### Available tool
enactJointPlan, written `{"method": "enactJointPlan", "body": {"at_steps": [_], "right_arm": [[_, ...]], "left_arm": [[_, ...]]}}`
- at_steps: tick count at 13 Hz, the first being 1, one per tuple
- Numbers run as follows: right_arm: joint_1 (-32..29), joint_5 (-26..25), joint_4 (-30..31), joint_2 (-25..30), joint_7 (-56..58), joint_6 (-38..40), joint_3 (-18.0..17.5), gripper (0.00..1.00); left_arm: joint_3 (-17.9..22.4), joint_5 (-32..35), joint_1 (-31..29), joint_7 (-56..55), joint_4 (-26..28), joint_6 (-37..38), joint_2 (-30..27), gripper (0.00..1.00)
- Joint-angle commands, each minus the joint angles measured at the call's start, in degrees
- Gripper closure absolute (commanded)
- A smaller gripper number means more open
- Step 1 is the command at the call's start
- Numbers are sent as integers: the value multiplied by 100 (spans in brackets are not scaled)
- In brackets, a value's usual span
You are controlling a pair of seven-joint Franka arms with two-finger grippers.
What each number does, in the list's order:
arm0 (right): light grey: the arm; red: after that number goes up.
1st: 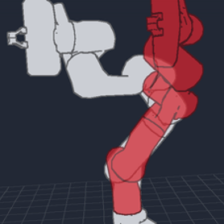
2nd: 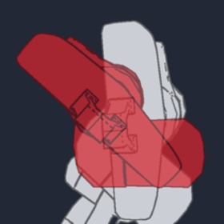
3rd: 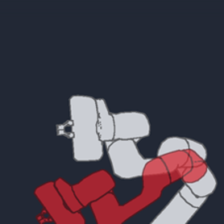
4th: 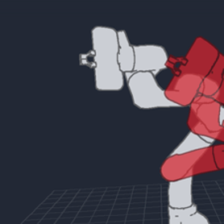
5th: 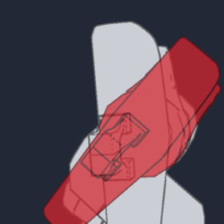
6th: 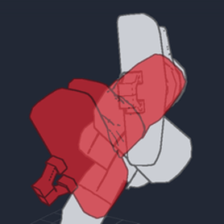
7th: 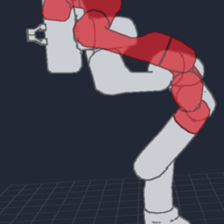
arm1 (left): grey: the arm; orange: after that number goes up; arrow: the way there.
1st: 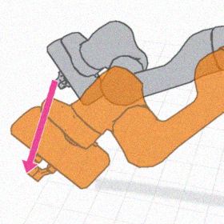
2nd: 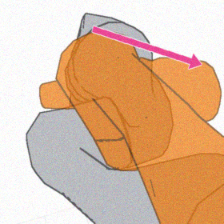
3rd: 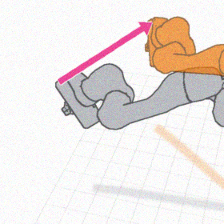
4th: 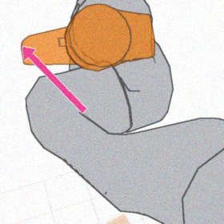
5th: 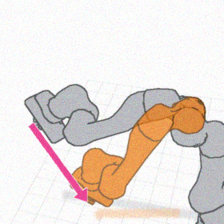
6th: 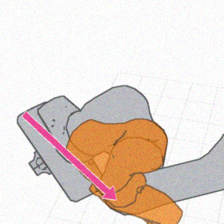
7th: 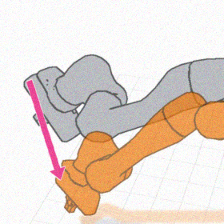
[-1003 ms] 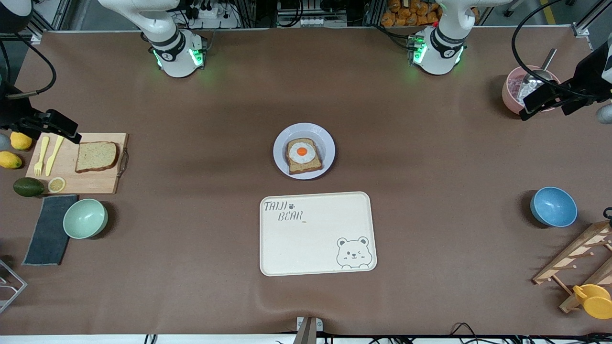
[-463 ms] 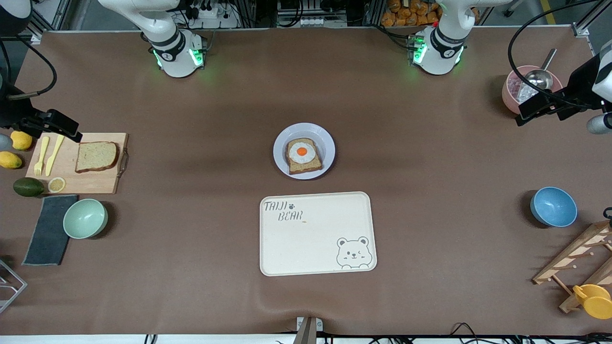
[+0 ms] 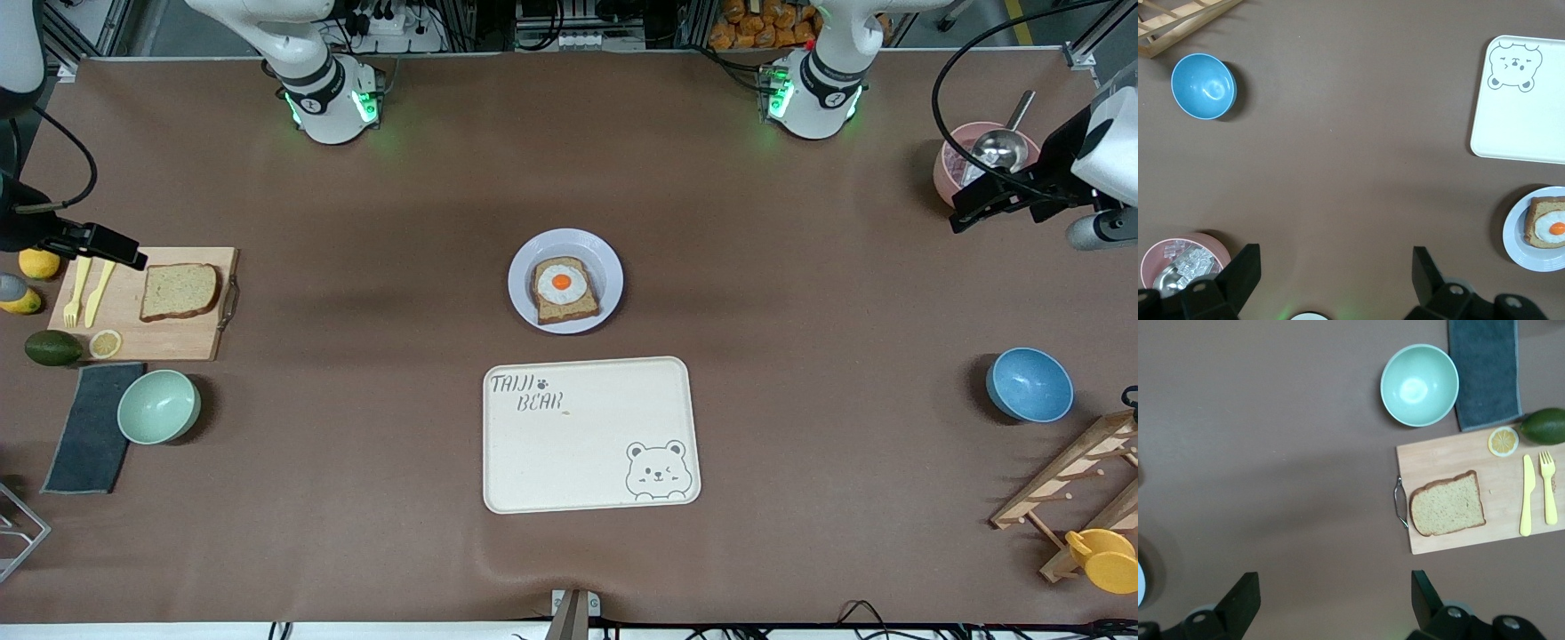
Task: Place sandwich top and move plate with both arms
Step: 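Move the right gripper toward the bread slice on the cutting board, then lower the right gripper onto the bread slice edge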
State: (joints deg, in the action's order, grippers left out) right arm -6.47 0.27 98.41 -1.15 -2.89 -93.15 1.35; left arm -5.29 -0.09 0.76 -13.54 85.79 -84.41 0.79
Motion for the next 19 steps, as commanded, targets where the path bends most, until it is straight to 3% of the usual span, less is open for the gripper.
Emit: {"method": "enactJointPlan", "body": {"at_steps": [1, 4, 7, 15, 19], "right_arm": [[-353, 96, 389, 36, 618, -238, -82, 0], [-757, 201, 862, 10, 1140, -702, -82, 0], [-1170, 324, 1259, -69, 2079, -1230, -73, 0], [-2173, 728, 1225, -1298, 4215, -2003, -73, 1], [-2454, 860, 1137, -1791, 4874, -2348, -82, 16]], "left_arm": [[-43, 159, -40, 0, 385, -312, -237, 0], [-43, 316, -40, 9, 842, -777, -491, 0], [-43, 352, -84, 79, 861, -796, -518, 0], [-43, 290, -84, 70, 817, -849, -510, 0], [-43, 299, -84, 70, 825, -866, -501, 0]]}}
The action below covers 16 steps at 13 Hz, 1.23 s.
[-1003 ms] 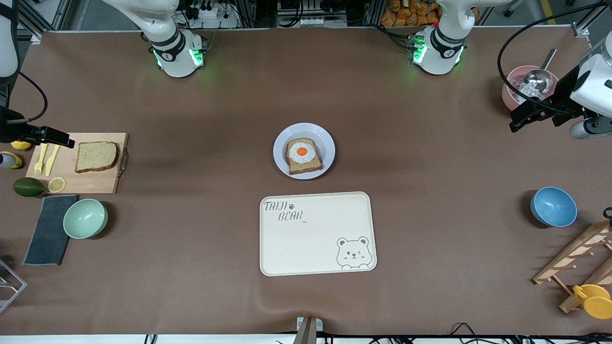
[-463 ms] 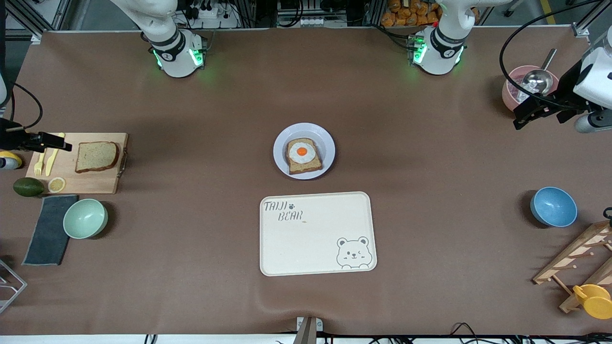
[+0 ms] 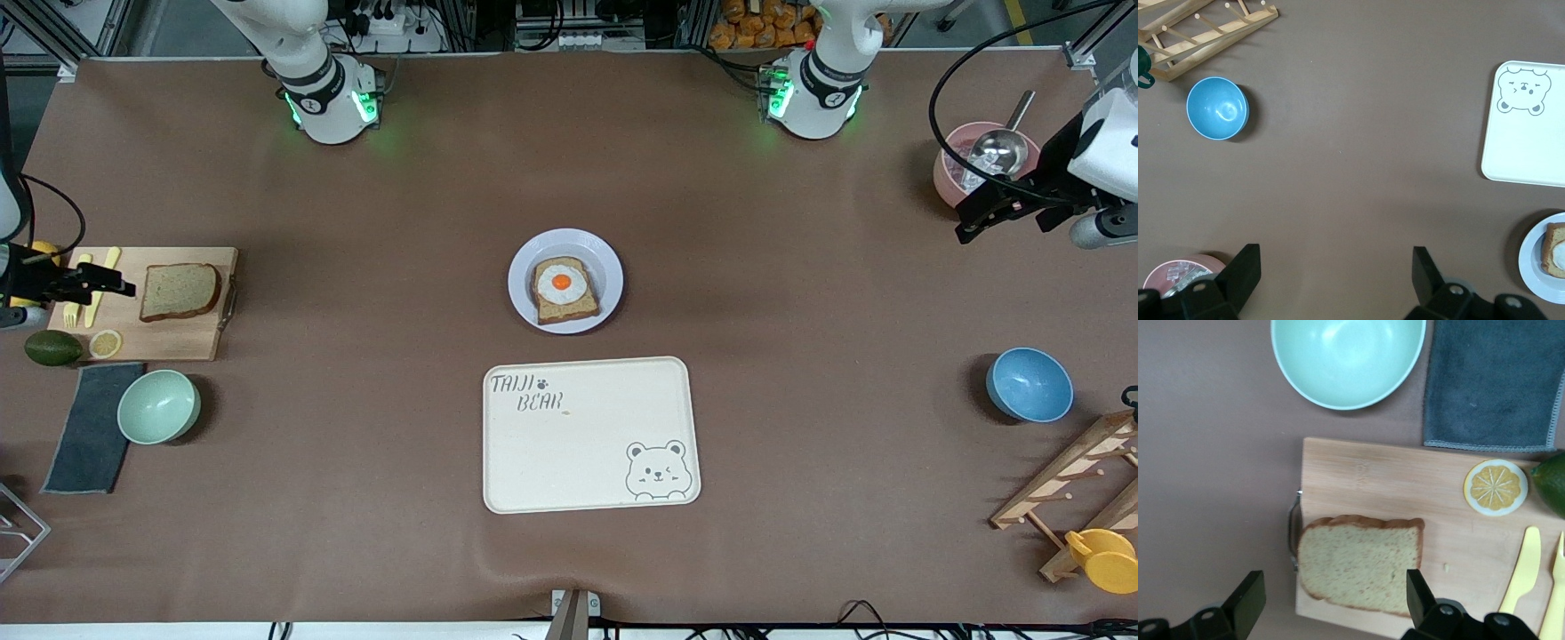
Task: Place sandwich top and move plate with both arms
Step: 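Lower the right gripper onto the bread slice edge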
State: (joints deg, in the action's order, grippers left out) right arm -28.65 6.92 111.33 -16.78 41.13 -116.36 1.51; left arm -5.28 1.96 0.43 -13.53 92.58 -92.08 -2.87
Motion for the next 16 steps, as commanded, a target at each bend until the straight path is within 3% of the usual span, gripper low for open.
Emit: {"method": "enactJointPlan", "body": {"at_steps": [1, 6, 12, 16], "right_arm": [[-299, 396, -208, -343, 675, -9, -98, 20], [-554, 591, -375, -844, 985, -18, -98, 28], [-914, 600, -542, -1371, 1151, 0, -116, 28], [-932, 591, -551, -1416, 1196, -9, -116, 29]], "left_arm": [[-43, 94, -52, 70, 146, -91, -135, 0], [-52, 94, -25, 79, 164, -99, -109, 0], [-52, 94, -34, 79, 164, -143, -100, 0], [-52, 76, -51, 79, 129, -161, -109, 0]]}}
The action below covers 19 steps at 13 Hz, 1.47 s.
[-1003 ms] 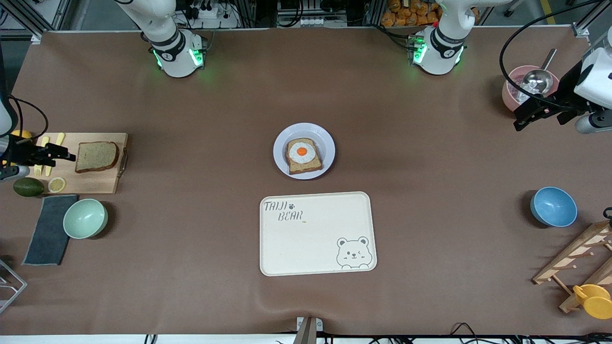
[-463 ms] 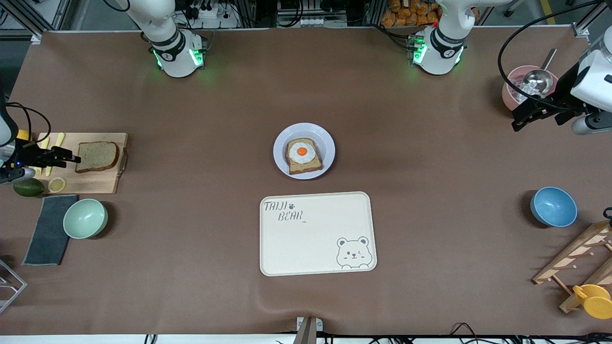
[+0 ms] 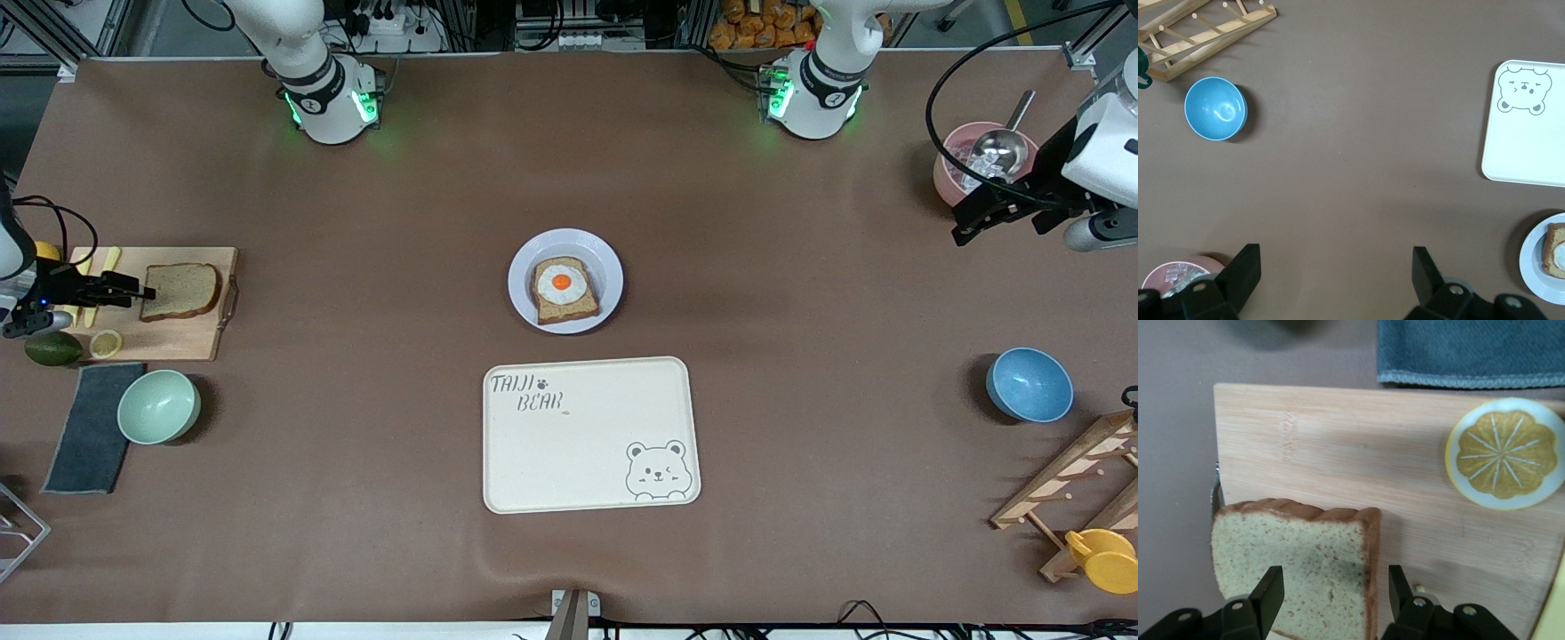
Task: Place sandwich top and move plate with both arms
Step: 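Lower the right gripper onto the bread slice edge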
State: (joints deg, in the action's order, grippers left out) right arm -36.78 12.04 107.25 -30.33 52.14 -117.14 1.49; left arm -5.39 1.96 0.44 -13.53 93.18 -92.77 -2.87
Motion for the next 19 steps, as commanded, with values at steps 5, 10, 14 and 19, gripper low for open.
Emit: {"method": "enactJointPlan", "body": {"at_steps": [5, 10, 14, 19], "right_arm": [[-216, 255, -178, -201, 376, 69, -114, 39], [-225, 282, -205, -298, 481, 51, -114, 47], [-339, 290, -205, -377, 806, -2, -132, 88], [-269, 440, -257, -334, 789, 77, -123, 100]], "left_arm": [[-41, 67, -53, 70, 113, -268, -100, 0], [-41, 67, -53, 79, 122, -356, -30, 0], [-41, 67, -44, 79, 122, -444, 58, 0], [-41, 67, -53, 79, 131, -418, 58, 0]]}}
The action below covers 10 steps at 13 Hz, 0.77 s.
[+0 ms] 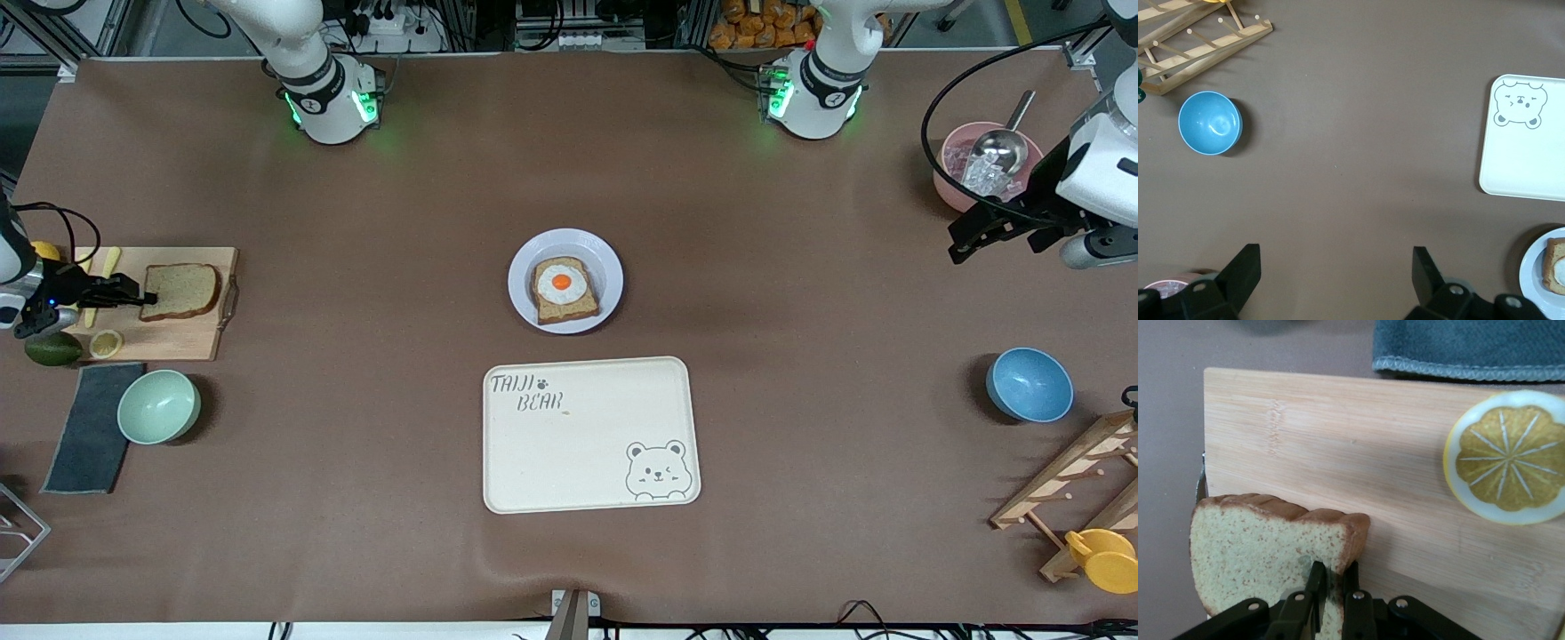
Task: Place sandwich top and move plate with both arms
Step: 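Close the right gripper on the bread slice and lift it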
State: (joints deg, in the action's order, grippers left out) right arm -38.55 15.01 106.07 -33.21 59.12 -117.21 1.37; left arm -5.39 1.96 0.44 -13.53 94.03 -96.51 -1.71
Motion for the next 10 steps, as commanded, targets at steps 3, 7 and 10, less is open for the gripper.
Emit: {"method": "enactJointPlan", "body": {"at_steps": [3, 7, 10], "right_arm": [[5, 142, -401, -27, -50, 627, -110, 100], [128, 134, -631, -10, -94, 981, -110, 100], [268, 151, -666, 25, -452, 1357, -128, 100]], "left_arm": [[-41, 67, -52, 79, 54, -35, -58, 0], [-41, 59, -44, 79, 54, -9, -58, 0], [-41, 59, -35, 79, 98, 18, -93, 0]]}}
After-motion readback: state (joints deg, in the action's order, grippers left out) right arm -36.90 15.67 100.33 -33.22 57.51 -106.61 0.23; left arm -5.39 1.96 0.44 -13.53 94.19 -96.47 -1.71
